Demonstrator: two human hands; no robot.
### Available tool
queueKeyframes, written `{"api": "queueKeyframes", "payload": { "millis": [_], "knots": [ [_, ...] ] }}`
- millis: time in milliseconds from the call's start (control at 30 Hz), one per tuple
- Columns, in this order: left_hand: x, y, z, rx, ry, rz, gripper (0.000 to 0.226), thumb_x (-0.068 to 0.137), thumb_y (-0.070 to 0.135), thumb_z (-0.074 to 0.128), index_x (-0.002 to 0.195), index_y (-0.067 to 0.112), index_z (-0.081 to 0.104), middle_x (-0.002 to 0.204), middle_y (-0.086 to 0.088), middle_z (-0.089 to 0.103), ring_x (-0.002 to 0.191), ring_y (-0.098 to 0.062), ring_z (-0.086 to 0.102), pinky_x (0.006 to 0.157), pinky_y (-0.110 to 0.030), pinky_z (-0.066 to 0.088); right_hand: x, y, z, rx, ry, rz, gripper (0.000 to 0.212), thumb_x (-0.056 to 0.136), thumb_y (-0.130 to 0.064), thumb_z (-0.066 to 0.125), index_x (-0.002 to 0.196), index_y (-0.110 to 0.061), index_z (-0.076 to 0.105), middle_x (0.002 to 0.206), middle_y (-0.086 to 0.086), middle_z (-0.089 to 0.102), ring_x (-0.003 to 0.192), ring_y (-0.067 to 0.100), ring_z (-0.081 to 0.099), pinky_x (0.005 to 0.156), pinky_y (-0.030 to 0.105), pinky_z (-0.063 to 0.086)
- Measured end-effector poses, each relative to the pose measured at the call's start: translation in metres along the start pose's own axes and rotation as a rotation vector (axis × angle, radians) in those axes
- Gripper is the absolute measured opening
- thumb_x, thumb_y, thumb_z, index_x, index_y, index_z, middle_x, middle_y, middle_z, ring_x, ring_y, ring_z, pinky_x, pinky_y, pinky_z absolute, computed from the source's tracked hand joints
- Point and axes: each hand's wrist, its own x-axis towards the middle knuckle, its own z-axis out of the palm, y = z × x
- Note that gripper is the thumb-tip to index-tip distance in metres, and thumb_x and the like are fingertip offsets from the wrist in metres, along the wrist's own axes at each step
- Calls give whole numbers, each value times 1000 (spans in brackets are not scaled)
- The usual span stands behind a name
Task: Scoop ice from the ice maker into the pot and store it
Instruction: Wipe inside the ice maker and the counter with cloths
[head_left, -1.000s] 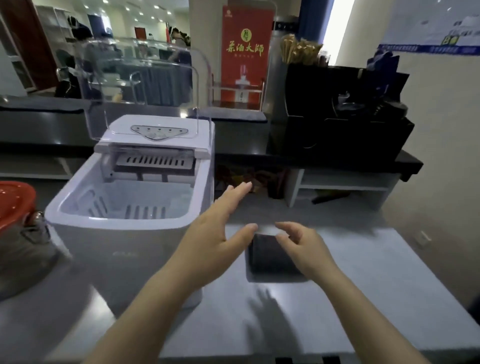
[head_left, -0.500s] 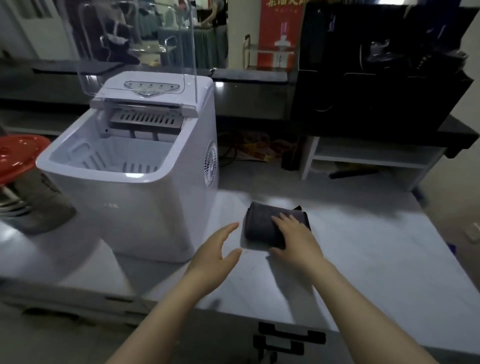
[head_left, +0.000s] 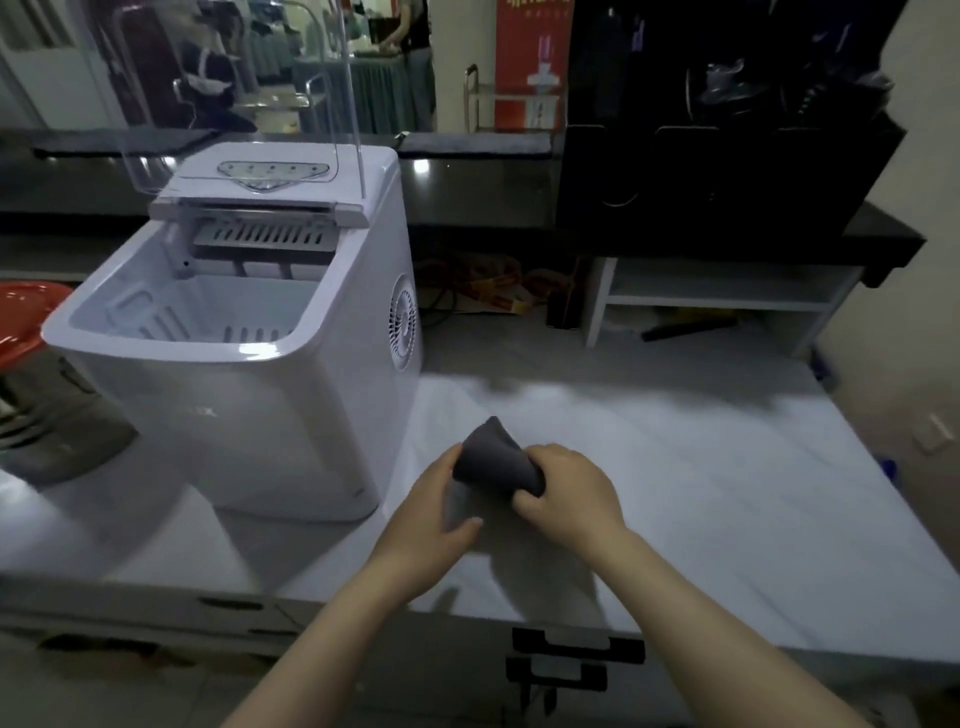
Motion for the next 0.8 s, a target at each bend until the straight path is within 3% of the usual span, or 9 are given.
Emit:
{"api": "queueKeyframes", "payload": {
  "millis": [67,200,333,467,600,667,800],
  "knots": [
    [5,6,1,-31,15,53,87,83,17,67,148,32,11,149,19,21,136,3,23,108,-16,24,-5,-7,-14,125,63,4,27,67,-37,54,91,-26,61,85,-6,61,75,17,54,60,31,45],
    [14,30,-4,-50,147,122,94,83,22,70,150,29,4,141,23,19,129,8,20,101,-12,22,-17,-24,-48,229,186,11,25,65,-38,55,87,-24,59,82,-9,60,73,14,54,61,32,46],
    [20,50,-11,-125,241,141,90,85,24,68,150,32,7,150,13,26,135,-3,28,103,-20,28,-17,-36,-79,329,313,73,15,79,-28,64,90,-23,56,83,-7,60,73,9,56,57,23,44],
    [23,73,-17,-246,173,216,75,87,24,64,147,34,20,144,16,37,132,-2,36,102,-20,33,-16,-46,-99,463,412,82,17,83,-29,66,92,-23,52,90,-2,58,77,9,56,57,17,40],
    [25,94,-29,-409,34,262,53,90,16,60,126,49,39,119,28,56,114,7,52,83,-10,45,-17,-54,-107,619,198,-22,39,81,-30,72,111,-31,47,109,-8,58,96,6,60,71,19,53],
    [24,102,-39,-449,-23,284,54,90,7,56,118,51,44,109,26,62,104,8,58,76,-9,47,-19,-59,-109,727,118,-64,48,73,-37,74,112,-30,48,110,-7,60,98,8,62,78,23,55],
    [26,120,-60,-520,-106,330,56,83,11,49,122,50,43,111,25,63,107,5,58,86,-17,48,-14,-68,-119,935,121,-125,67,61,-50,75,117,-23,48,113,2,61,102,13,64,82,29,54]
  ]
}}
